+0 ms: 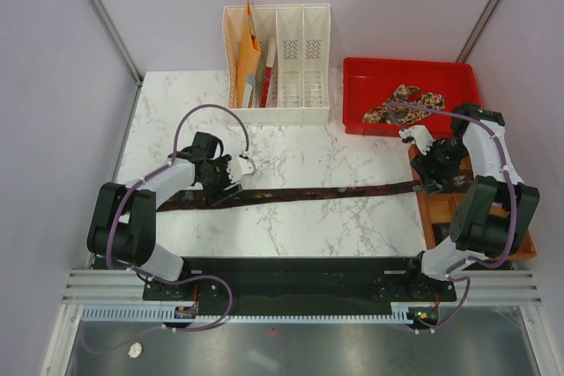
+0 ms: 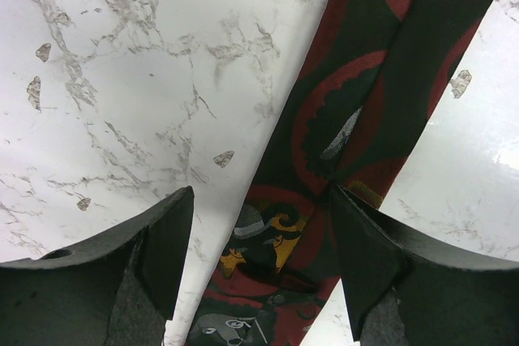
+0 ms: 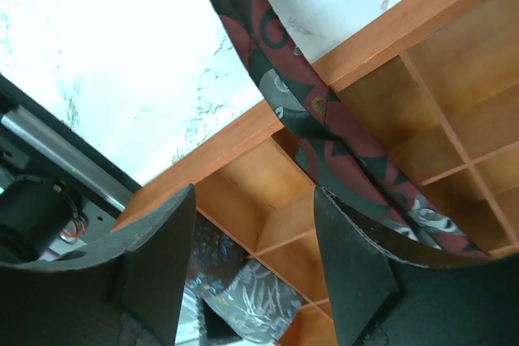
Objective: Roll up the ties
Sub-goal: Flatten out the tie at the center of the board.
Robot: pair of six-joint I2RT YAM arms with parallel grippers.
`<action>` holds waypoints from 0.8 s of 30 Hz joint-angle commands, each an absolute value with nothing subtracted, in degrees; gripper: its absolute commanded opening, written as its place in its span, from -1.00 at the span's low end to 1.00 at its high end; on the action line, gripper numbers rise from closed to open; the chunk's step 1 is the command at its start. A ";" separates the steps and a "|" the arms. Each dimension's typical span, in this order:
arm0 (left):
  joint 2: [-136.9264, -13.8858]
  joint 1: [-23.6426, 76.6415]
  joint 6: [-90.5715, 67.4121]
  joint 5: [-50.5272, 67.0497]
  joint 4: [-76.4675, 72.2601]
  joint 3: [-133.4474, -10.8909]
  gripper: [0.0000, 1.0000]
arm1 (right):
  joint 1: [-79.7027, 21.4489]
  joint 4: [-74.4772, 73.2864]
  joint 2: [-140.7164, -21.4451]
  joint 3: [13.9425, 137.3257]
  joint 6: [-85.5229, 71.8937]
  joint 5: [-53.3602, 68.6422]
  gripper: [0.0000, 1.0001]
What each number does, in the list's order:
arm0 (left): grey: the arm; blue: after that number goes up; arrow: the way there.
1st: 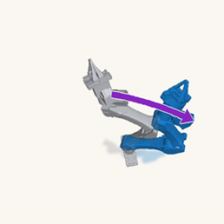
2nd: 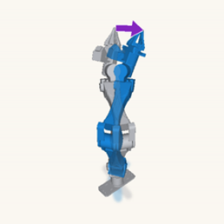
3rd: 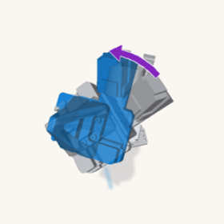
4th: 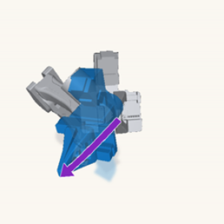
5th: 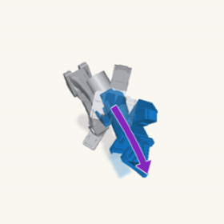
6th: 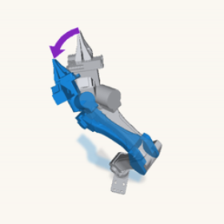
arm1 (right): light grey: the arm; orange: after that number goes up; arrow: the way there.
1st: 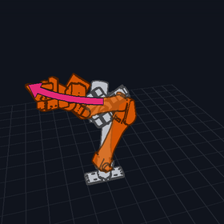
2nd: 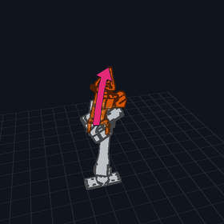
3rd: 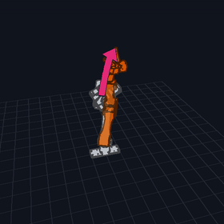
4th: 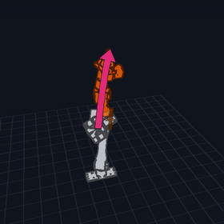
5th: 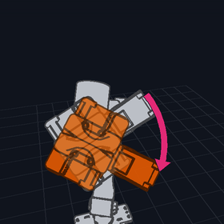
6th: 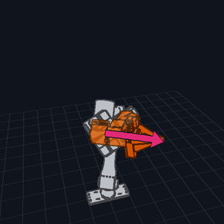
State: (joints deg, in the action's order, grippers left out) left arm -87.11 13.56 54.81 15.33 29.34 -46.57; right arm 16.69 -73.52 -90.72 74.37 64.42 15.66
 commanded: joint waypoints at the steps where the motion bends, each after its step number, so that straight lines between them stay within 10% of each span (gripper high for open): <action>1: -89.30 13.36 52.47 16.44 32.70 -45.70 0.50 | 16.26 -68.05 -90.71 71.90 58.46 14.16 0.31; 24: -90.53 13.36 51.33 16.70 32.26 -45.70 0.50 | 15.12 -51.24 -91.93 65.04 44.74 5.63 -0.04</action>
State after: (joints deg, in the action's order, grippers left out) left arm -87.72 13.23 52.93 15.55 29.67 -46.96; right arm 15.20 -53.49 -90.98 63.77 48.07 6.13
